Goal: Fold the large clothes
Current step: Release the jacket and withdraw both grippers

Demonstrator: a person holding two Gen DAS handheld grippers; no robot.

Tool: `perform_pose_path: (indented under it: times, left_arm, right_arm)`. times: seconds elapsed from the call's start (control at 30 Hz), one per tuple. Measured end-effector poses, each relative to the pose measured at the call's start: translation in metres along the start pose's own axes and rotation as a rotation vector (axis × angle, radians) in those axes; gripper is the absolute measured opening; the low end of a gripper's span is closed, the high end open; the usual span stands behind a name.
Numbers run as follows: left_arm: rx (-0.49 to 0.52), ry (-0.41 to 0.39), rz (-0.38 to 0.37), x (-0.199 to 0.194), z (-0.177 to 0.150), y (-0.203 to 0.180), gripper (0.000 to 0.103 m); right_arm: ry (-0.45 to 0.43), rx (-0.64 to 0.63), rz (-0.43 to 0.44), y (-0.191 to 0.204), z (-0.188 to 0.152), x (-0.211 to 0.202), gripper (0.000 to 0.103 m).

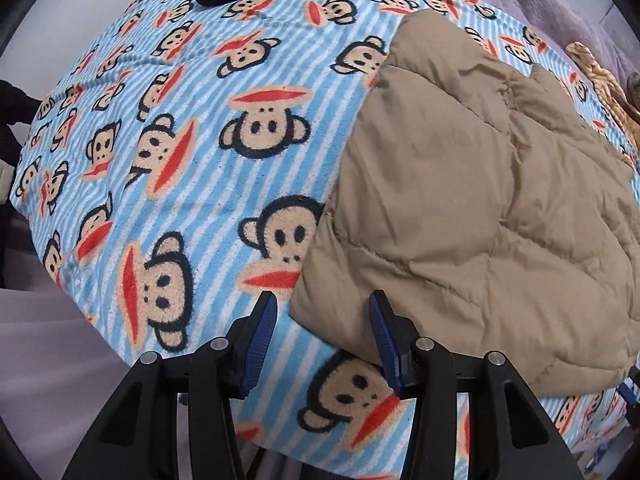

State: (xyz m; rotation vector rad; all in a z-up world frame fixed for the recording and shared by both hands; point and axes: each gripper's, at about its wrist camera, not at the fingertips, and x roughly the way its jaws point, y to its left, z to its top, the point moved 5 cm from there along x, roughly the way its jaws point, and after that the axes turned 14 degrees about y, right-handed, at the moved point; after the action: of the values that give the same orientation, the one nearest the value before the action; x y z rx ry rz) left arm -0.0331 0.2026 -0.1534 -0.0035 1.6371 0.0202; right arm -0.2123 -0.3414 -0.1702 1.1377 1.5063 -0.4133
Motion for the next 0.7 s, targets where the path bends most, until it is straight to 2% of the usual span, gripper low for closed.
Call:
perform_pose_path:
  times: [0.07, 0.2, 0.23, 0.27, 0.3, 0.33, 0.57, 0.7]
  left_arm:
    - [0.017, -0.002, -0.007, -0.008, -0.007, -0.005, 0.05]
    - [0.05, -0.001, -0.03, -0.023, -0.014, -0.027, 0.05]
    - [0.061, -0.005, -0.026, -0.026, -0.017, -0.033, 0.054]
    - [0.068, -0.009, -0.019, -0.029, -0.02, -0.038, 0.066]
    - [0.07, -0.017, -0.01, -0.033, -0.022, -0.042, 0.093]
    - [0.068, -0.038, -0.002, -0.038, -0.025, -0.045, 0.1]
    - [0.084, -0.054, 0.006, -0.048, -0.044, -0.068, 0.1]
    - [0.085, -0.056, 0.017, -0.05, -0.056, -0.073, 0.1]
  right_arm:
    - [0.006, -0.042, 0.005, -0.006, -0.02, -0.014, 0.051]
    - [0.023, -0.147, 0.02, 0.01, -0.036, -0.031, 0.053]
    - [0.031, -0.176, 0.021, 0.018, -0.039, -0.033, 0.055]
    - [0.039, -0.203, 0.02, 0.023, -0.042, -0.035, 0.059]
    - [0.045, -0.221, 0.019, 0.031, -0.042, -0.034, 0.062]
    - [0.054, -0.246, 0.015, 0.038, -0.045, -0.033, 0.062]
    - [0.108, -0.373, -0.001, 0.062, -0.053, -0.027, 0.076]
    - [0.119, -0.391, 0.001, 0.066, -0.051, -0.024, 0.078]
